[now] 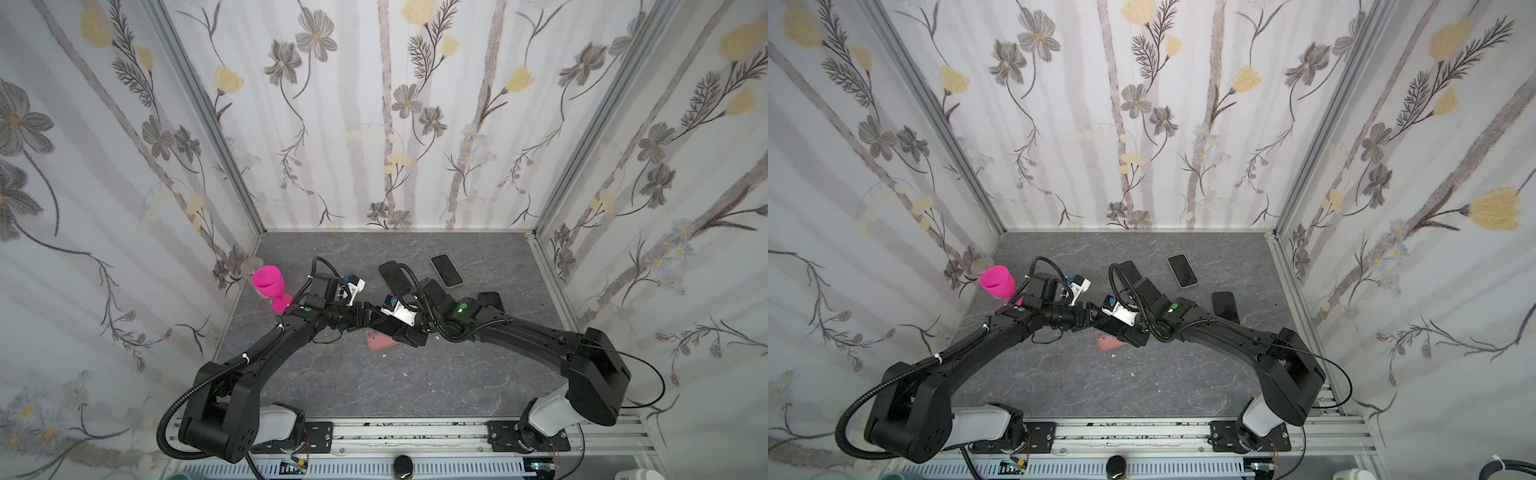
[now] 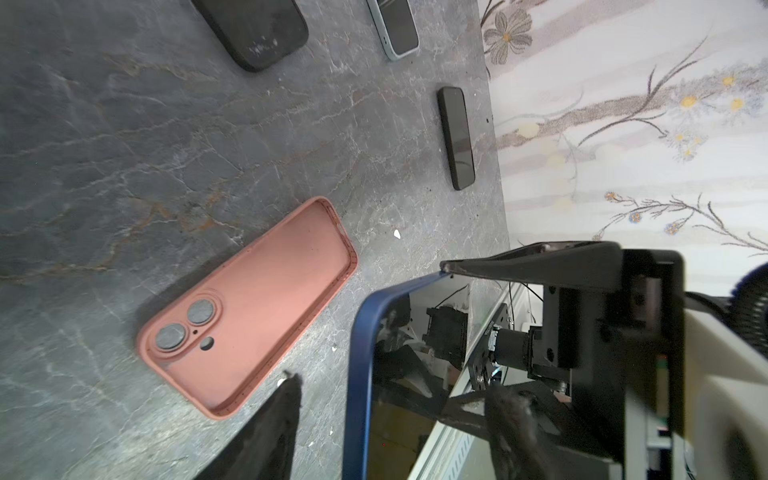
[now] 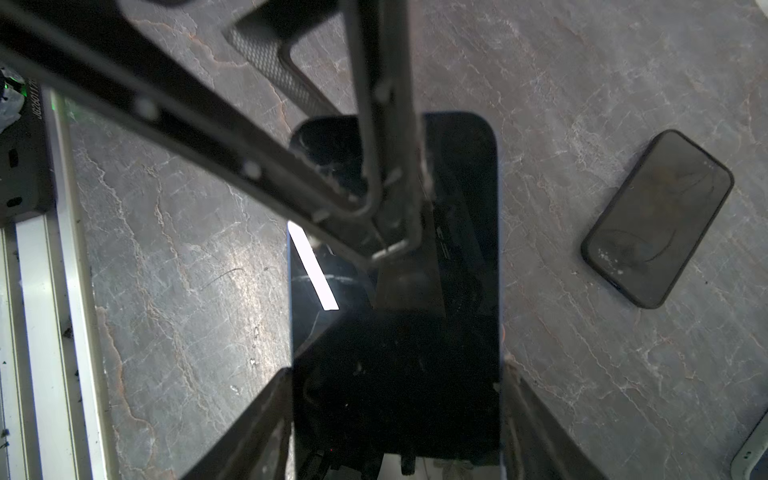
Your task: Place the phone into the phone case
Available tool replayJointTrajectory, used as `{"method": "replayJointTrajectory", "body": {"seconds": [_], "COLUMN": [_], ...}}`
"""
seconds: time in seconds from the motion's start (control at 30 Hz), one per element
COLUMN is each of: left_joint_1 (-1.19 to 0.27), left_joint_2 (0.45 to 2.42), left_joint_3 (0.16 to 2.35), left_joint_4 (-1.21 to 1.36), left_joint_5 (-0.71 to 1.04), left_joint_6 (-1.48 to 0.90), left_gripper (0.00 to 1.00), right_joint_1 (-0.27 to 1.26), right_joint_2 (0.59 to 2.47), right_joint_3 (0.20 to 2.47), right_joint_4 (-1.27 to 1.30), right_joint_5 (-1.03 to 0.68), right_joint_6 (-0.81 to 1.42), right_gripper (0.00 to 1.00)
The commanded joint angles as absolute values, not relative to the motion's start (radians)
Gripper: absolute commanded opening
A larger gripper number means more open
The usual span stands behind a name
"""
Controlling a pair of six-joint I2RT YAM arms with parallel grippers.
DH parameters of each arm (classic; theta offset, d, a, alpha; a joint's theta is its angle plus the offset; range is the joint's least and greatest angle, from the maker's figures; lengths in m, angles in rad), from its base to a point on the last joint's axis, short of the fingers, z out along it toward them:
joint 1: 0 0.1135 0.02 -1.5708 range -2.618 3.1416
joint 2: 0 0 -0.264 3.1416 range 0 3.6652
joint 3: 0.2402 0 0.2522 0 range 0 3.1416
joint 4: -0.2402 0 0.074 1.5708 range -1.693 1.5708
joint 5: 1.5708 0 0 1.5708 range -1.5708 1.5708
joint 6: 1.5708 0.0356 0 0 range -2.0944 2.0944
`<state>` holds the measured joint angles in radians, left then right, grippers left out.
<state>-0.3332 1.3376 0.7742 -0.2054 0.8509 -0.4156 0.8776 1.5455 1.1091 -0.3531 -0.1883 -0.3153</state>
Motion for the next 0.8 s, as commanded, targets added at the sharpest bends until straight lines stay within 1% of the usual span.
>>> {"method": "replayJointTrajectory", "body": {"seconds": [0.0, 0.1, 0.17, 0.37, 0.43, 0.5, 0.6, 0.63, 0.67, 0.77], "left_joint_1": [-0.337, -0.338, -0.337, -0.338, -0.338, -0.338, -0.337, -0.338, -0.337, -0.333], "left_joint_2": [1.359, 1.374, 1.376, 1.378, 1.378, 1.372, 1.348, 1.336, 1.319, 1.263], "left_joint_3": [0.785, 0.785, 0.783, 0.775, 0.773, 0.769, 0.769, 0.766, 0.766, 0.759], "left_joint_4": [-0.194, -0.176, -0.165, -0.127, -0.118, -0.099, -0.049, -0.029, -0.002, 0.086], "left_joint_5": [0.930, 0.972, 0.987, 1.007, 1.009, 1.010, 1.002, 0.997, 0.989, 0.956], "left_joint_6": [-0.409, -0.417, -0.426, -0.453, -0.462, -0.476, -0.510, -0.524, -0.543, -0.598], "left_gripper": [0.53, 0.33, 0.23, 0.03, 0.00, 0.00, 0.00, 0.00, 0.00, 0.00], "right_joint_1": [0.877, 0.877, 0.877, 0.878, 0.878, 0.877, 0.878, 0.878, 0.878, 0.877], "right_joint_2": [1.528, 1.523, 1.522, 1.521, 1.516, 1.507, 1.485, 1.478, 1.466, 1.416], "right_joint_3": [1.105, 1.102, 1.100, 1.101, 1.100, 1.099, 1.101, 1.103, 1.107, 1.110], "right_joint_4": [-0.310, -0.313, -0.316, -0.310, -0.299, -0.286, -0.264, -0.258, -0.252, -0.208], "right_joint_5": [-0.201, -0.201, -0.198, -0.181, -0.157, -0.145, -0.111, -0.108, -0.109, -0.112], "right_joint_6": [-0.309, -0.310, -0.310, -0.304, -0.295, -0.288, -0.262, -0.256, -0.250, -0.216], "right_gripper": [0.55, 0.55, 0.55, 0.57, 0.61, 0.65, 0.85, 0.90, 1.00, 1.00]}}
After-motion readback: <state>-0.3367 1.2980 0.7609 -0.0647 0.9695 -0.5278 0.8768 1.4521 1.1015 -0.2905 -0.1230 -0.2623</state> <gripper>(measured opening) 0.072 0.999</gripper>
